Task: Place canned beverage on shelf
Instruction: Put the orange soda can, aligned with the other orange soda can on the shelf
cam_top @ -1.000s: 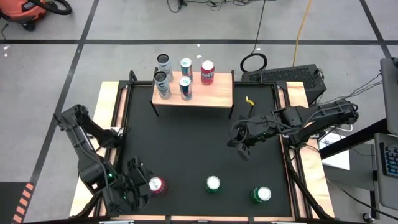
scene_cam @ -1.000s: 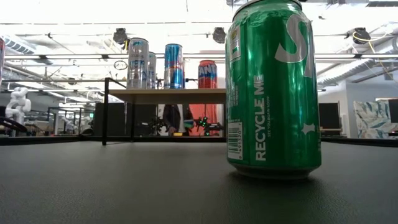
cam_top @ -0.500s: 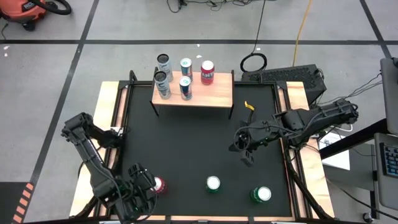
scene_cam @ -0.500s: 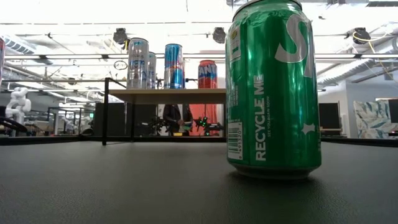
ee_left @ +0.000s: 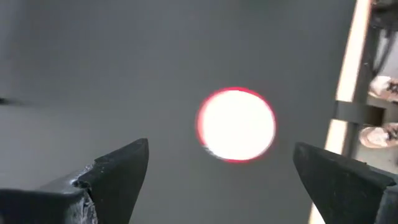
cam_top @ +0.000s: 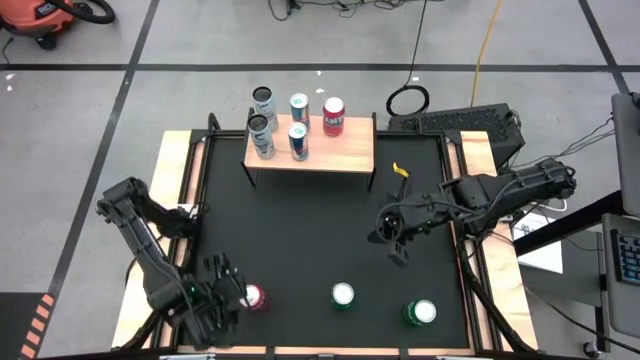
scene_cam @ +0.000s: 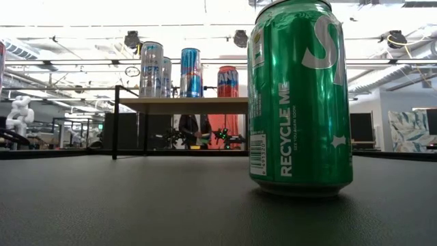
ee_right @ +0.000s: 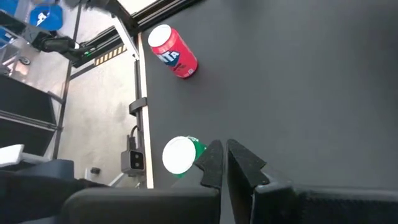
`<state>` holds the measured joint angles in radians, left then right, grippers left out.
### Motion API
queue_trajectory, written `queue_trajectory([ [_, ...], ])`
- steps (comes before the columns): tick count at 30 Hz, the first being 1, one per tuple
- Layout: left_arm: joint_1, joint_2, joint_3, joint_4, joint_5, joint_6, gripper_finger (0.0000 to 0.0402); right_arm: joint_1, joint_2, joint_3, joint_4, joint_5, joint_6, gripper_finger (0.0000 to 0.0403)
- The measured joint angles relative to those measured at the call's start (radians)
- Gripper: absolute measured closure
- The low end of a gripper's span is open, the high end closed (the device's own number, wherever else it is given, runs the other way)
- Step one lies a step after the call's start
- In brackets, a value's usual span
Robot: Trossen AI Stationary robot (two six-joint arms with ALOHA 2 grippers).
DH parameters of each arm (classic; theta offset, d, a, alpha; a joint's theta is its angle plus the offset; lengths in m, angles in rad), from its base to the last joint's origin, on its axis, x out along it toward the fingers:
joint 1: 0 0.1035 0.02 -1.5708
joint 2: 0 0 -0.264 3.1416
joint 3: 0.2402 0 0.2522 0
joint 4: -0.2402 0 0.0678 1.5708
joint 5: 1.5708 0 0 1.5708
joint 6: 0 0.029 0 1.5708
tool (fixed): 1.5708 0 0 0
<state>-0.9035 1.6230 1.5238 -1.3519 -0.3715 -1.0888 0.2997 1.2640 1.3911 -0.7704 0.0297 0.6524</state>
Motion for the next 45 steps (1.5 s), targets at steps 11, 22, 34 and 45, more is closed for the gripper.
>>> queue_trajectory([
  [11,0.052,-0.193,-0.056,-0.010,-0.142,-0.073,0.0002,0.017,0.000,0.000,-0.002,0.001,0.042,0.0403],
  [22,0.044,-0.156,-0.193,0.301,-0.042,-0.079,0.0002,0.017,0.000,0.000,0.001,0.004,0.091,0.0403],
  [34,0.044,-0.081,-0.198,0.326,0.010,-0.073,0.0002,0.017,0.001,0.000,0.004,0.055,0.087,0.0403],
  [45,-0.004,-0.082,-0.276,0.424,-0.104,-0.070,0.0002,0.023,0.001,0.000,0.012,0.056,0.087,0.0403],
])
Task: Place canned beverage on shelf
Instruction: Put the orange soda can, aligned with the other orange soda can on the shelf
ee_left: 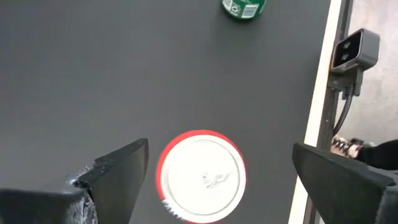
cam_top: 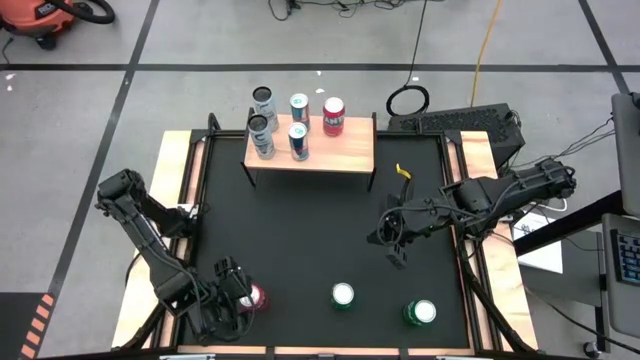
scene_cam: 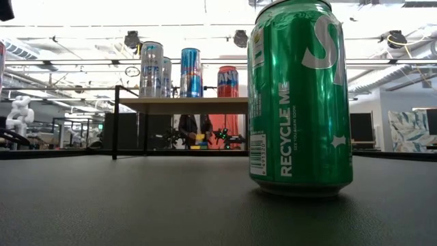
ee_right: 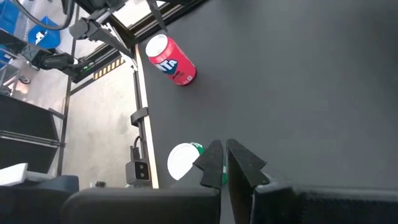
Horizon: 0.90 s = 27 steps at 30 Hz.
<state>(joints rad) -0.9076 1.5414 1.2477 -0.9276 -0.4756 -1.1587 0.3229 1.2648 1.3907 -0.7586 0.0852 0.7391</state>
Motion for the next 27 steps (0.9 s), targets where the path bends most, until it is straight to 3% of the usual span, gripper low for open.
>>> queue_trajectory([
  [27,-0.005,0.000,-0.171,0.171,0.011,-0.041,0.0002,0.000,0.000,0.000,0.001,0.001,-0.029,0.0403],
])
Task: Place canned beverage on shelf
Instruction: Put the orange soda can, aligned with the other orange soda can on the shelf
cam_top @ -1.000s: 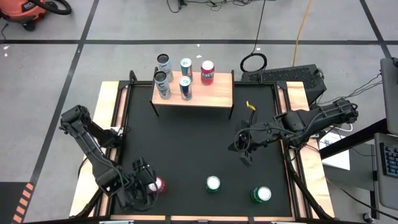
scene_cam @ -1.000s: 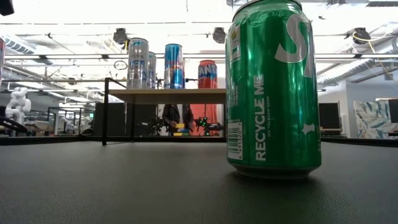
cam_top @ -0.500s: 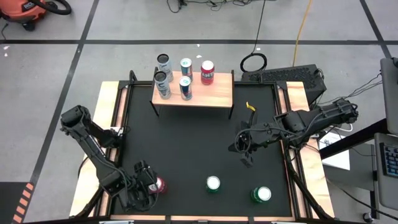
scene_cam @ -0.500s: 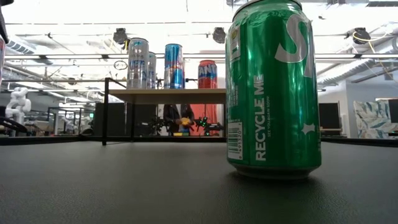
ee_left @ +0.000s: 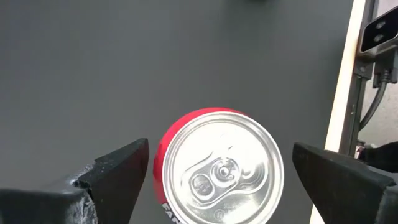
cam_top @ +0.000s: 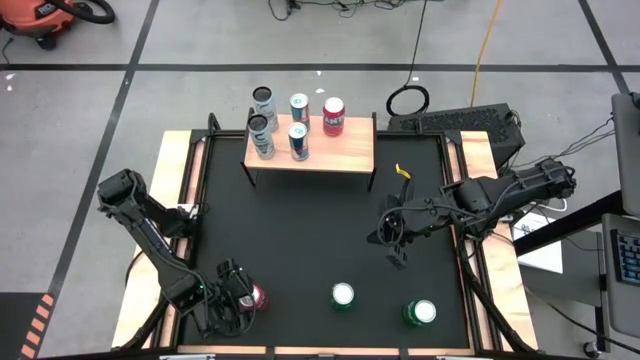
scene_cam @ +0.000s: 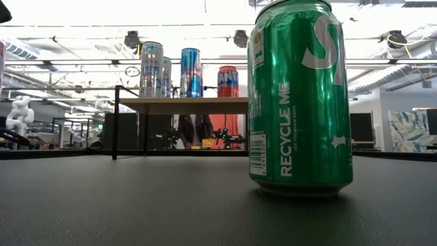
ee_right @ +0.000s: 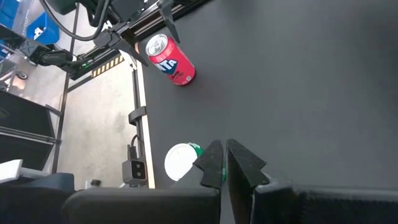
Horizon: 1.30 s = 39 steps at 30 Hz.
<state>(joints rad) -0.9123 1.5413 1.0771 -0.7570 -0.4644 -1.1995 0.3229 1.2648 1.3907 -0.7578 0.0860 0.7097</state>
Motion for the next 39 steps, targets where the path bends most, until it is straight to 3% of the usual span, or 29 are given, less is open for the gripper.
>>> queue_trajectory([
  [10,0.001,0.000,0.000,0.000,0.004,-0.025,0.0006,0.000,0.000,0.000,0.000,0.002,-0.016,0.0403],
  [20,0.001,0.000,0.000,-0.013,0.008,-0.023,0.0069,0.000,0.000,0.000,0.000,0.045,-0.019,0.0403],
  [28,0.001,0.000,0.001,-0.019,0.008,-0.005,0.0096,0.000,0.000,0.000,-0.001,0.045,-0.023,0.0403],
  [39,0.002,0.000,0.006,-0.015,0.015,0.003,0.0102,0.000,0.000,0.000,-0.001,0.045,-0.023,0.0403],
])
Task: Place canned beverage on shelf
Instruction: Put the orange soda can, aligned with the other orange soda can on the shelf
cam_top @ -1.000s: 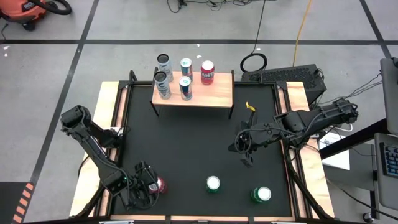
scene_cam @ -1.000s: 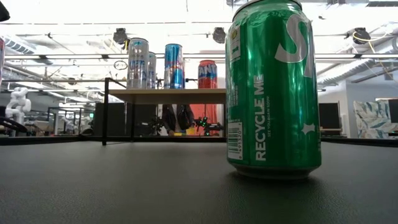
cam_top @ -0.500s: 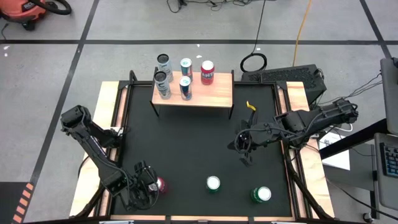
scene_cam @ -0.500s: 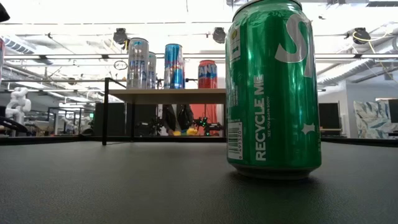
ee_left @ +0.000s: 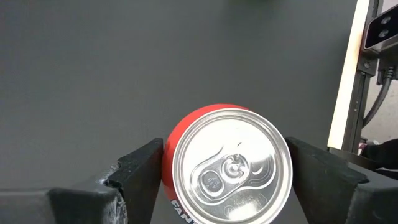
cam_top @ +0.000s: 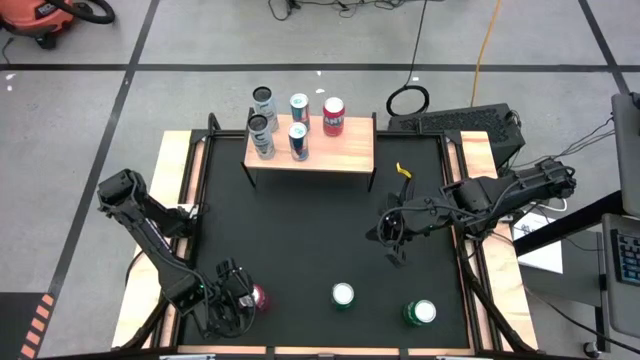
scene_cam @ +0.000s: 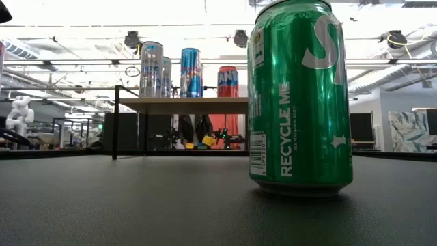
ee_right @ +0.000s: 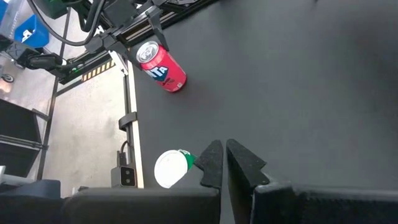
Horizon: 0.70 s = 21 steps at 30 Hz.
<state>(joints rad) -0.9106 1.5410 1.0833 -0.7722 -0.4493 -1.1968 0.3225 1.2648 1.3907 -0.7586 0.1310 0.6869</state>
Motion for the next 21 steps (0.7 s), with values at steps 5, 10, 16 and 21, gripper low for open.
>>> queue_trajectory([
  [5,0.000,0.000,0.014,0.002,0.009,0.000,0.0102,0.000,0.000,0.000,0.000,0.000,0.000,0.0403],
  [10,-0.001,0.000,0.032,-0.002,0.008,0.007,0.0103,0.000,0.000,0.000,0.000,0.000,-0.017,0.0403],
  [16,-0.001,-0.004,0.036,-0.003,0.005,0.006,0.0103,0.000,0.000,0.000,0.000,0.000,-0.026,0.0403],
  [21,0.011,-0.032,0.037,-0.003,0.003,0.008,0.0103,0.000,0.000,0.000,0.004,0.000,-0.035,0.0403],
])
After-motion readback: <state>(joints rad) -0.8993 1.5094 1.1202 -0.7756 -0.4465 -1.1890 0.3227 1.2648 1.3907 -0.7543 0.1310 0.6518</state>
